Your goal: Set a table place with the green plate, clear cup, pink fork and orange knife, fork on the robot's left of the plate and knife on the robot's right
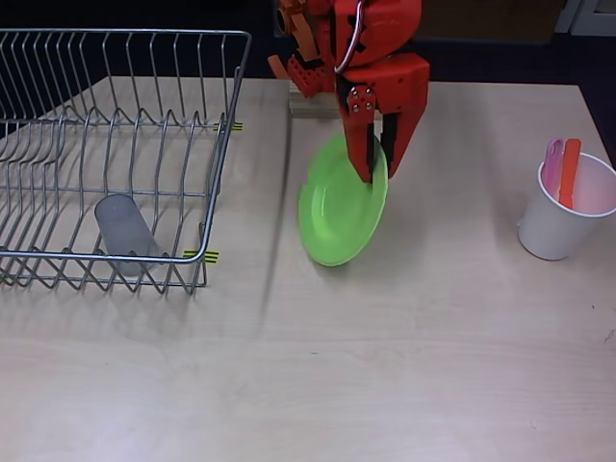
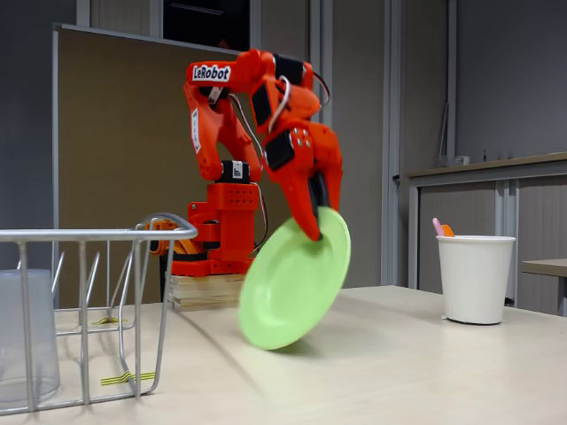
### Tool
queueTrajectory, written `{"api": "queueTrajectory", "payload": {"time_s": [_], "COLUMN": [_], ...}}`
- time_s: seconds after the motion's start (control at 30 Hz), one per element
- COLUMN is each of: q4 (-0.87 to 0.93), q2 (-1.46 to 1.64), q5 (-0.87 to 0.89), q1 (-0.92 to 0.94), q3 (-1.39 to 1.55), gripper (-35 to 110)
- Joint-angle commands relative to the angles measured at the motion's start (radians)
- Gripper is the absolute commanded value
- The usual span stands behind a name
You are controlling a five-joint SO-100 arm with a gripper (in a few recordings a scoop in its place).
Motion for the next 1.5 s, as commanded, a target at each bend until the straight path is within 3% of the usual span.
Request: {"api": "queueTrajectory", "payload": {"time_s": [0.0, 0.2, 0.53, 1.03, 1.2, 1.47], "q4": [-0.110, -0.235, -0.370, -0.465, -0.330, 0.170], "q2": [-0.072, -0.227, -0.325, -0.396, -0.334, -0.232], "q5": [0.041, 0.133, 0.279, 0.304, 0.273, 0.170], "q1": [-0.028, -0.106, -0.216, -0.244, -0.247, -0.169], "q3": [0.021, 0.003, 0.032, 0.048, -0.012, -0.356], "gripper": [0, 6, 33, 35, 32, 30]}}
